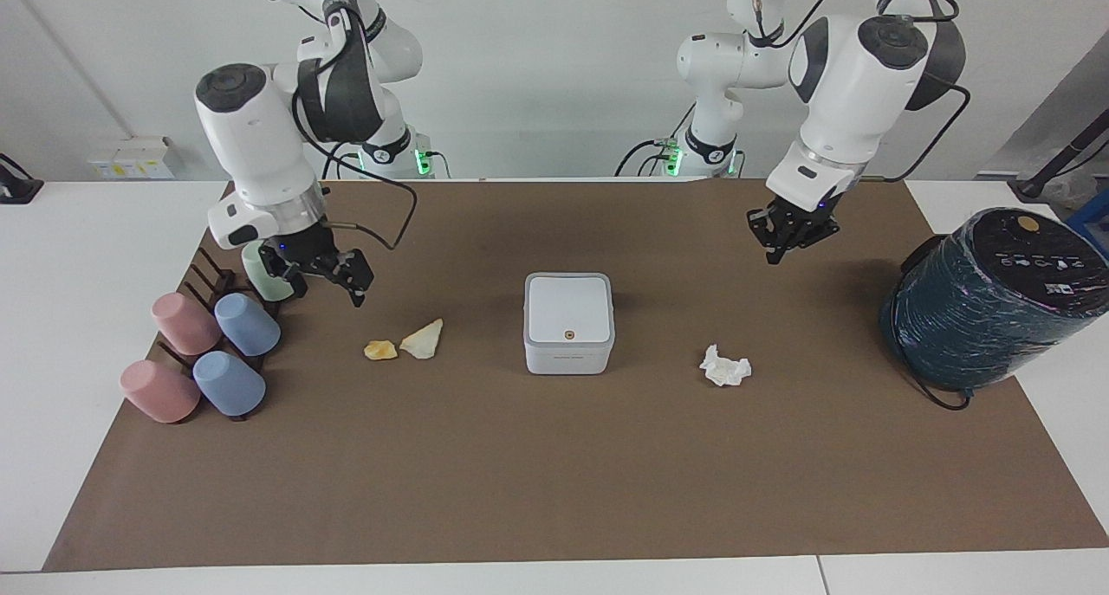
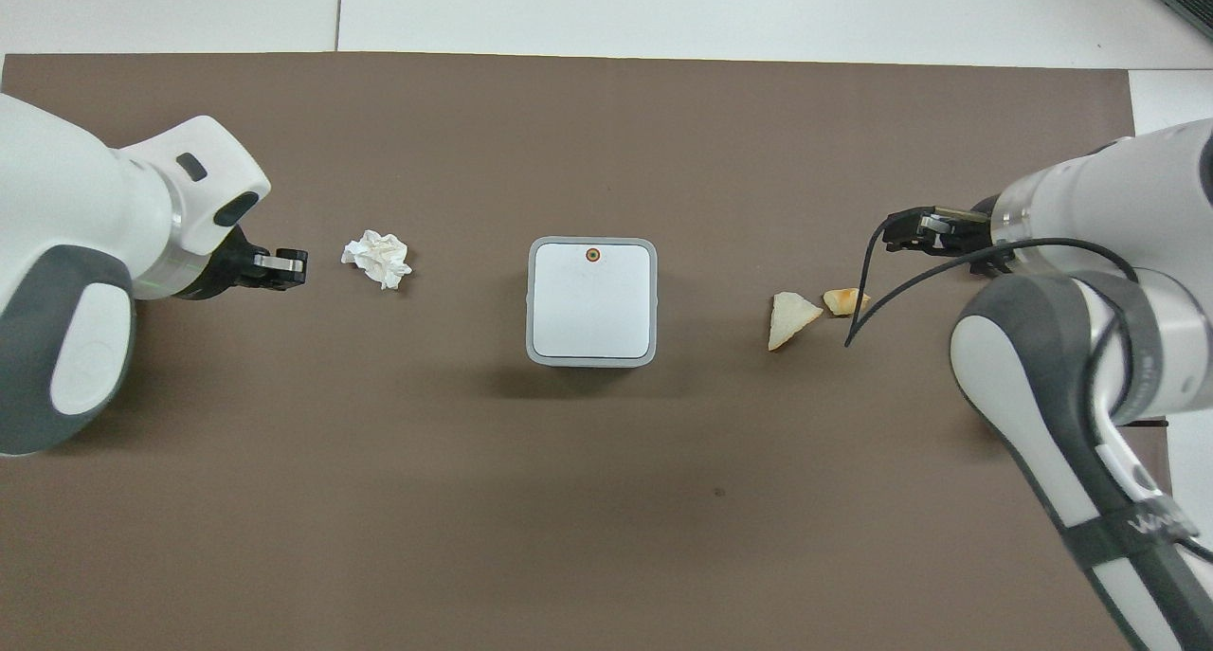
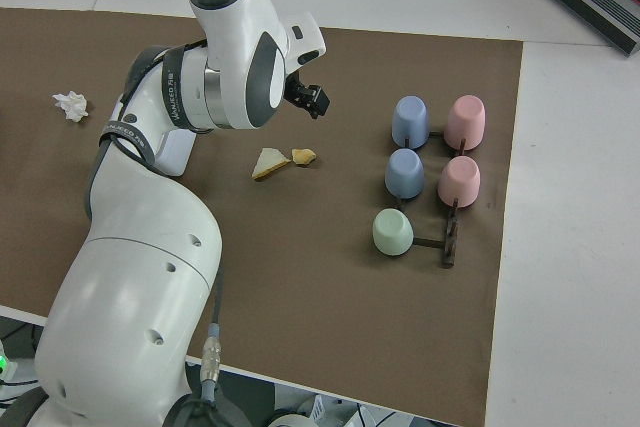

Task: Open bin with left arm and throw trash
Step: 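Open the lid with the left gripper while the right gripper grasps the chip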

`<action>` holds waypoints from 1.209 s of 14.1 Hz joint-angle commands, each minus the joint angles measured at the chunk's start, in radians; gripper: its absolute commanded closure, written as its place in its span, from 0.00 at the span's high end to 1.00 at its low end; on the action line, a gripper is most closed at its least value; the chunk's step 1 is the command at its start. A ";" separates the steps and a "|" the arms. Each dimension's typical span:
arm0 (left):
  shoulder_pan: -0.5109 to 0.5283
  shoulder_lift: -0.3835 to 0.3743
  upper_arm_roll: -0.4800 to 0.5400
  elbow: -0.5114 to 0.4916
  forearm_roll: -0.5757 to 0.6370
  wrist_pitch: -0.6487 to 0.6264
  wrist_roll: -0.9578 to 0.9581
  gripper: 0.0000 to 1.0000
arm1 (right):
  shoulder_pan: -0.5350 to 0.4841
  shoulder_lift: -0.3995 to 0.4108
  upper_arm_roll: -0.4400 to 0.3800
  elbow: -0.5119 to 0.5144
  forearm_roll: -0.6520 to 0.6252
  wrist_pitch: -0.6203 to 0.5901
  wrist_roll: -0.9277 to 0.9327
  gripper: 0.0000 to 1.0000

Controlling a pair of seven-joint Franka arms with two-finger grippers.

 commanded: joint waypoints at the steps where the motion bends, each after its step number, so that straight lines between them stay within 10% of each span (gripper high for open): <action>1: -0.106 -0.005 0.014 -0.077 -0.011 0.137 -0.130 0.00 | -0.007 0.102 -0.003 -0.024 0.019 0.113 0.102 1.00; 12: -0.285 0.144 0.012 -0.086 -0.129 0.552 -0.336 0.00 | 0.027 0.119 -0.003 -0.231 0.019 0.237 0.190 0.99; 15: -0.314 0.167 0.014 -0.085 -0.131 0.597 -0.338 0.00 | 0.027 0.122 -0.003 -0.231 0.019 0.237 0.188 0.58; 17: -0.340 0.202 0.014 -0.082 -0.131 0.611 -0.339 0.00 | 0.024 0.124 -0.003 -0.231 0.019 0.239 0.187 0.51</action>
